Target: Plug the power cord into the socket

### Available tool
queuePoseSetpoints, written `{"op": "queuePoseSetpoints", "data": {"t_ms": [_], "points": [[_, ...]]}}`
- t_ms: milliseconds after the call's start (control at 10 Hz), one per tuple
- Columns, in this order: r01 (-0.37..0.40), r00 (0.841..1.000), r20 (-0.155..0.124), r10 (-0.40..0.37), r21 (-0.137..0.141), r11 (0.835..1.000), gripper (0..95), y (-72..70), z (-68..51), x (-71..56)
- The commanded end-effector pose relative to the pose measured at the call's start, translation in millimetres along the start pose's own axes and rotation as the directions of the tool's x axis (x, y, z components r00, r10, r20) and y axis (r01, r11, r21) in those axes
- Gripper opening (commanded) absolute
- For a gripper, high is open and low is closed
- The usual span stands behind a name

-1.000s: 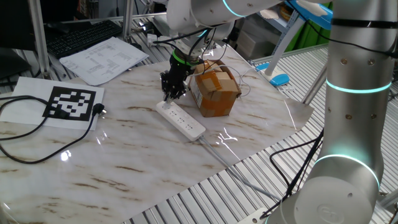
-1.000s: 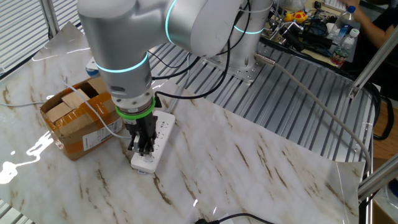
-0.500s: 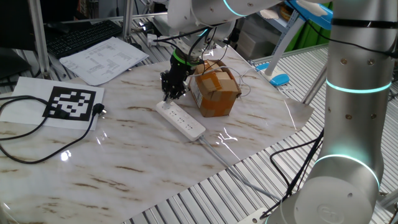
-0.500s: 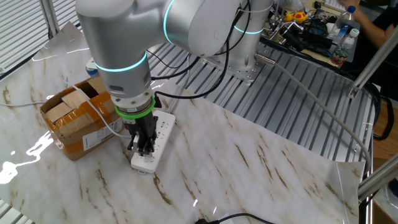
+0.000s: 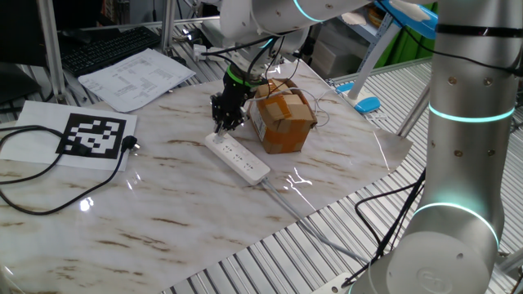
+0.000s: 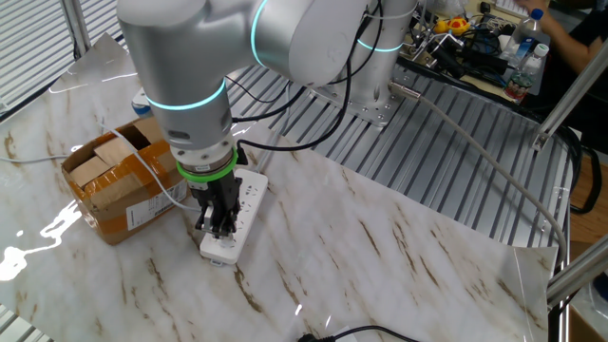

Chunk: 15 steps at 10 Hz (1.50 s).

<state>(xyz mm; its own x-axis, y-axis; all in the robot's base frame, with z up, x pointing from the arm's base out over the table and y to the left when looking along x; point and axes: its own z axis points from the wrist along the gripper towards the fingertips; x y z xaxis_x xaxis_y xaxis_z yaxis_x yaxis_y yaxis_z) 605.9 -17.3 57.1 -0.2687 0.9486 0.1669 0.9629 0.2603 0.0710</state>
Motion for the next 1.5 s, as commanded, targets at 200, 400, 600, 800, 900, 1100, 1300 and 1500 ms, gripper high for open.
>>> {"op": "queuePoseSetpoints", "data": {"t_ms": [200, 400, 600, 800, 900, 1100, 1300, 1500], "points": [[-0.008, 1.0, -0.007, 0.008, -0.004, 1.0, 0.0, 1.2, 0.9, -0.6], [-0.001, 1.0, -0.007, 0.001, -0.004, 1.0, 0.0, 1.2, -1.6, -0.5], [-0.001, 1.0, -0.008, 0.001, -0.008, 1.0, 19.0, 1.0, -4.5, -0.5], [-0.002, 1.0, -0.004, 0.001, -0.018, 1.0, 19.0, 1.7, -4.9, -0.4], [-0.003, 1.0, -0.003, 0.003, -0.023, 1.0, 19.0, 2.8, -5.3, -0.6], [-0.001, 1.0, -0.002, 0.001, -0.023, 1.0, 19.0, 3.3, -5.4, -0.7], [0.005, 1.0, 0.007, -0.005, -0.021, 1.0, 19.0, 4.9, -6.5, -0.8], [0.007, 1.0, 0.022, -0.006, -0.018, 1.0, 19.0, 4.4, -10.3, -0.9]]}}
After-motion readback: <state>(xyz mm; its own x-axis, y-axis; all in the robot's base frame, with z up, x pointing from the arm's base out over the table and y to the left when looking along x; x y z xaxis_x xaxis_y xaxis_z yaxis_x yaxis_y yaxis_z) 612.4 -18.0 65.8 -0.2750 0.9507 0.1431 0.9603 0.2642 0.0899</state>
